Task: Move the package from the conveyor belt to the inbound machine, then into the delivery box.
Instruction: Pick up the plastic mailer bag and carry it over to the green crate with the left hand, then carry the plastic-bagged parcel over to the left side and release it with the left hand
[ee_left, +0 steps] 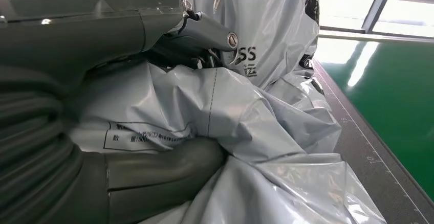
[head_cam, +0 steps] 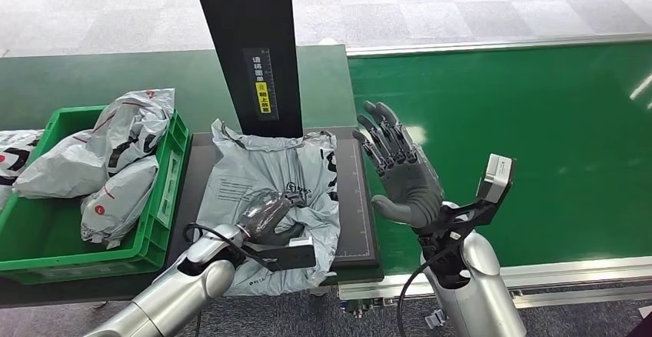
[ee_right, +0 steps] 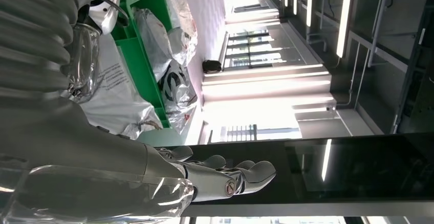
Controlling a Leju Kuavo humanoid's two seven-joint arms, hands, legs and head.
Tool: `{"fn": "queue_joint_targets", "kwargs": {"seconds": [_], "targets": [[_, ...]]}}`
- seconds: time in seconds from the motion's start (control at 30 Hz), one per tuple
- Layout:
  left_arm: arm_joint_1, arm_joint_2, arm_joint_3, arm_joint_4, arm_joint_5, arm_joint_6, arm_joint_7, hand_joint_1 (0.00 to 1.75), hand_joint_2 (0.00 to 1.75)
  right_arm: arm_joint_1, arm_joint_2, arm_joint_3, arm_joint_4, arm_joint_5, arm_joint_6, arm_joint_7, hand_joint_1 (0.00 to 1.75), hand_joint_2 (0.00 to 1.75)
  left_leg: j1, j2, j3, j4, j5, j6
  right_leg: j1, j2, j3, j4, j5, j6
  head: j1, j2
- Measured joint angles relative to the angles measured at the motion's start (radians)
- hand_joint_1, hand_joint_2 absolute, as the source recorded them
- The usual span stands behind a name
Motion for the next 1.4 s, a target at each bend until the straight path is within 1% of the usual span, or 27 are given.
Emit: {"fn": "queue_joint_targets", "kwargs": {"seconds": [0.13, 0.33, 0.47, 0.57, 0.63, 0.7, 0.9, 0.97, 1.1, 1.17, 1.27, 1.4], "targets": [[0.008, 0.002, -0.001, -0.013, -0.006, 0.033, -0.008, 1.75, 1.75, -0.002, 0.000, 0.000, 0.004, 0.000, 0.000, 0.000, 0.00, 1.75, 0.000, 0.000, 0.000, 0.000, 0.000, 0.000, 0.000, 0.000, 0.000, 0.000, 0.000, 0.000, 0.000, 0.000], [0.041, 0.008, 0.002, -0.071, 0.014, 0.162, -0.048, 1.75, 1.75, -0.001, 0.000, 0.000, 0.004, 0.000, -0.002, 0.002, 0.00, 1.75, 0.000, 0.000, -0.001, 0.000, 0.000, 0.000, 0.000, 0.000, -0.002, 0.000, 0.000, 0.000, 0.000, 0.000], [0.058, 0.013, 0.003, -0.107, 0.027, 0.190, -0.060, 1.75, 1.75, 0.000, 0.000, 0.000, 0.004, 0.000, -0.003, 0.004, 0.00, 1.75, 0.000, 0.000, -0.002, 0.000, 0.000, 0.000, 0.000, 0.000, -0.003, 0.000, 0.000, 0.000, 0.000, 0.000], [0.077, 0.017, 0.020, -0.154, 0.075, 0.274, -0.105, 1.75, 1.75, 0.003, 0.001, 0.000, 0.002, 0.000, -0.015, 0.010, 0.00, 1.75, 0.000, 0.000, -0.003, 0.000, 0.000, 0.000, 0.000, 0.000, -0.004, 0.000, 0.000, 0.000, 0.000, 0.000], [0.091, 0.021, 0.040, -0.216, 0.121, 0.343, -0.146, 1.75, 1.75, 0.005, 0.003, 0.000, -0.001, 0.001, -0.028, 0.017, 0.00, 1.75, 0.000, 0.000, -0.004, 0.000, 0.000, 0.000, 0.000, 0.000, -0.005, 0.000, 0.000, 0.000, 0.000, 0.000], [0.098, 0.026, 0.061, -0.290, 0.166, 0.392, -0.182, 1.75, 1.75, 0.006, 0.005, 0.000, -0.003, 0.001, -0.039, 0.022, 0.00, 1.75, 0.000, 0.000, -0.005, 0.000, 0.000, 0.000, 0.000, 0.000, -0.005, 0.000, 0.000, 0.000, 0.000, 0.000], [0.114, 0.041, 0.115, -0.512, 0.299, 0.482, -0.292, 1.75, 1.75, 0.008, 0.005, 0.000, -0.004, -0.001, -0.064, 0.022, 0.00, 1.75, 0.000, 0.001, -0.005, 0.000, 0.000, 0.000, 0.000, 0.001, -0.006, 0.000, 0.000, 0.000, 0.000, 0.000], [0.116, 0.043, 0.132, -0.577, 0.338, 0.504, -0.317, 1.75, 1.75, 0.010, 0.004, 0.000, -0.004, -0.004, -0.069, 0.020, 0.00, 1.75, 0.000, 0.001, -0.006, 0.000, 0.000, 0.000, 0.000, 0.001, -0.006, 0.000, 0.000, 0.000, 0.000, 0.000], [0.124, 0.048, 0.194, -0.741, 0.399, 0.545, -0.343, 1.75, 1.75, 0.024, -0.004, 0.000, -0.011, -0.011, -0.073, 0.010, 0.00, 1.75, 0.000, 0.001, -0.006, 0.000, 0.000, 0.000, 0.000, 0.001, -0.006, 0.000, 0.000, 0.000, 0.000, 0.000], [0.126, 0.049, 0.227, -0.798, 0.417, 0.558, -0.347, 1.75, 1.75, 0.032, -0.009, -0.002, -0.017, -0.012, -0.073, 0.007, 0.00, 1.75, 0.000, 0.001, -0.006, 0.000, 0.000, 0.000, 0.000, 0.001, -0.006, 0.000, 0.000, 0.000, 0.000, 0.000], [0.126, 0.049, 0.286, -0.864, 0.443, 0.575, -0.352, 1.75, 1.75, 0.039, -0.016, -0.004, -0.024, -0.012, -0.073, 0.005, 0.00, 1.75, 0.000, 0.001, -0.005, 0.000, 0.000, 0.000, 0.000, 0.001, -0.006, 0.000, 0.000, 0.000, 0.000, 0.000], [0.119, 0.049, 0.379, -0.912, 0.471, 0.594, -0.341, 1.75, 1.75, 0.043, -0.027, -0.007, -0.030, -0.014, -0.076, -0.002, 0.00, 1.75, 0.000, 0.001, -0.005, 0.000, 0.000, 0.000, 0.000, 0.001, -0.006, 0.000, 0.000, 0.000, 0.000, 0.000]]}}
